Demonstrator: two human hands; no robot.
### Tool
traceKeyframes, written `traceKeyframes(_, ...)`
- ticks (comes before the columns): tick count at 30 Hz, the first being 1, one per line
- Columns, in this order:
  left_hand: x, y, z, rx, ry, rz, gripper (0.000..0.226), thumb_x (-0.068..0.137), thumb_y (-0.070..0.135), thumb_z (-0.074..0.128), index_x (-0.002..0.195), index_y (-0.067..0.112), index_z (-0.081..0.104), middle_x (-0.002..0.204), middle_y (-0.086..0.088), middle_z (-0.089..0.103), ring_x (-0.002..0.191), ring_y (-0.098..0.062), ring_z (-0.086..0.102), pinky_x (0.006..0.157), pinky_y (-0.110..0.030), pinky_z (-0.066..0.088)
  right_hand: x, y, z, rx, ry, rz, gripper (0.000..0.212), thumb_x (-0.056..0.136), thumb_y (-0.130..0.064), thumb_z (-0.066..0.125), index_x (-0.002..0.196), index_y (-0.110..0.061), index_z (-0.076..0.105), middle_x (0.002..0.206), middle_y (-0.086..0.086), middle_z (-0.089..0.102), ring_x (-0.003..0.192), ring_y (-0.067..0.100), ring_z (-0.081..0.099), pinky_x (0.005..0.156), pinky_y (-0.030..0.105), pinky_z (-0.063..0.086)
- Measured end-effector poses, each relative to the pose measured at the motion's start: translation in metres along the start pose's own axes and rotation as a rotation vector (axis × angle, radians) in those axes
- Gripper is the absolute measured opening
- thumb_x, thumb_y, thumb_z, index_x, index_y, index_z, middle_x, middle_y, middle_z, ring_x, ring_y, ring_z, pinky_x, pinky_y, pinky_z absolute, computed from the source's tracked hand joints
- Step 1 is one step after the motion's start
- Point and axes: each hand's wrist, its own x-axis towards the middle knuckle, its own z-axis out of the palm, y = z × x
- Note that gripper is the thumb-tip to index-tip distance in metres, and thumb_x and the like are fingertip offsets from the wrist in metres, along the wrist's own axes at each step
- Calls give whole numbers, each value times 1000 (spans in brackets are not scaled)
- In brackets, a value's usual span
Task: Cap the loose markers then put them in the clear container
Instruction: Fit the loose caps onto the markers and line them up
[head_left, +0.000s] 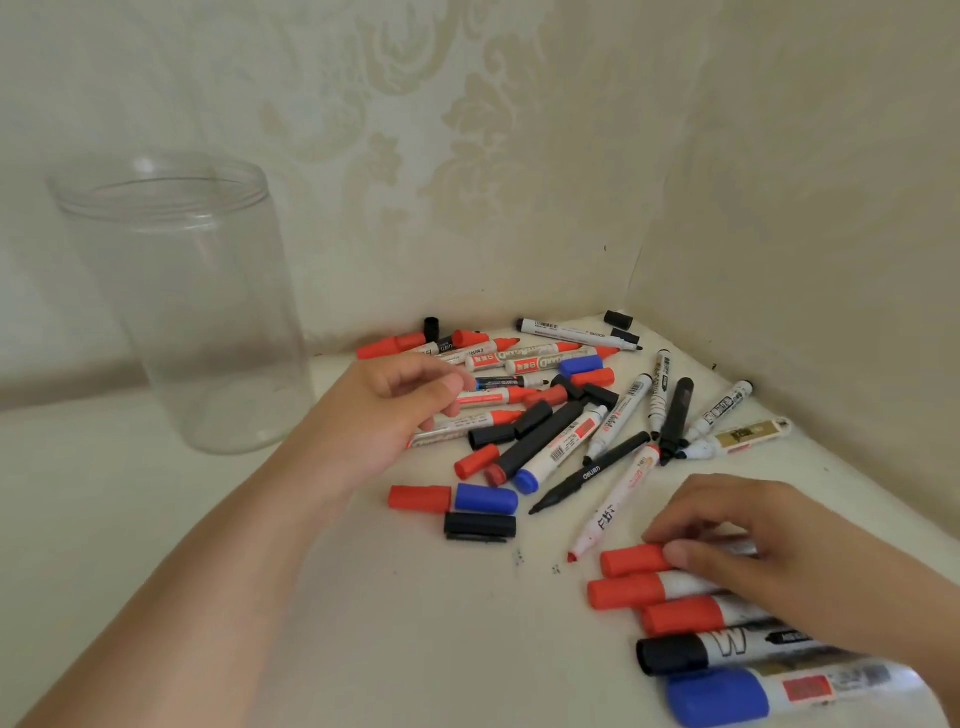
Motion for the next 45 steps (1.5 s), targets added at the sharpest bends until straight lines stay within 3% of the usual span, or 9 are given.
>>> traceKeyframes(9,3,-10,-1,346,26,38,15,86,26,58,75,37,61,76,15,63,75,-4,57,65,-18,39,-6,3,-7,80,81,103,16,78,-38,60,82,-51,67,89,-24,65,90,-1,59,81,12,40)
traceKeyframes(13,2,-10,0,481,-9,80,8,84,27,61,81,34,62,77,18,59,71,2,53,62,-12,37,-5,1,-4,2,229,132,31,84,-21,60,83,-51,67,89,-28,63,91,2,55,77,15,41)
traceKeyframes(20,2,-10,-4,605,6,99,7,86,30,58,88,34,63,77,20,56,71,6,49,55,-6,32,2,-33,-18,-267,162,17,30,88,-23,54,89,-53,60,86,-29,57,99,-10,45,79,5,35)
traceKeyframes(24,-2,-4,-13,585,-212,43,3,81,38,62,82,35,63,84,14,61,75,1,56,63,-9,41,21,-43,-10,-364,82,-4,26,90,-22,51,101,-43,63,85,-27,53,87,-5,52,79,16,43)
traceKeyframes(28,-9,-1,-21,595,-426,-42,28,65,44,74,89,36,62,90,15,62,81,0,58,72,-18,45,28,-19,8,-227,296,5,30,84,-8,60,93,-35,70,86,-23,60,85,-1,53,72,6,38)
traceKeyframes(32,-9,-4,-22,819,-443,-47,33,61,38,80,82,36,55,83,17,57,75,2,53,64,-14,40,21,-1,10,-126,228,-28,42,81,1,61,94,-37,68,99,-23,58,97,-10,48,79,0,31)
traceKeyframes(36,-9,-3,-19,821,-385,-4,17,72,33,72,74,32,56,72,11,57,65,0,51,54,-14,34,22,6,11,-219,125,-80,35,82,-12,62,106,-38,64,104,-25,50,99,2,49,87,14,37)
traceKeyframes(39,-8,-1,-17,708,-226,38,16,77,30,69,74,34,53,78,14,58,73,3,53,60,-13,37,26,5,18,-336,127,-171,27,77,-24,59,102,-33,64,97,-12,57,85,12,49,75,32,46)
traceKeyframes(45,-17,10,7,509,-107,196,25,71,24,76,73,34,53,77,18,58,68,18,50,60,-4,37,26,-4,15,-254,318,-175,27,84,-41,45,100,-30,63,87,-18,60,82,5,43,76,31,39)
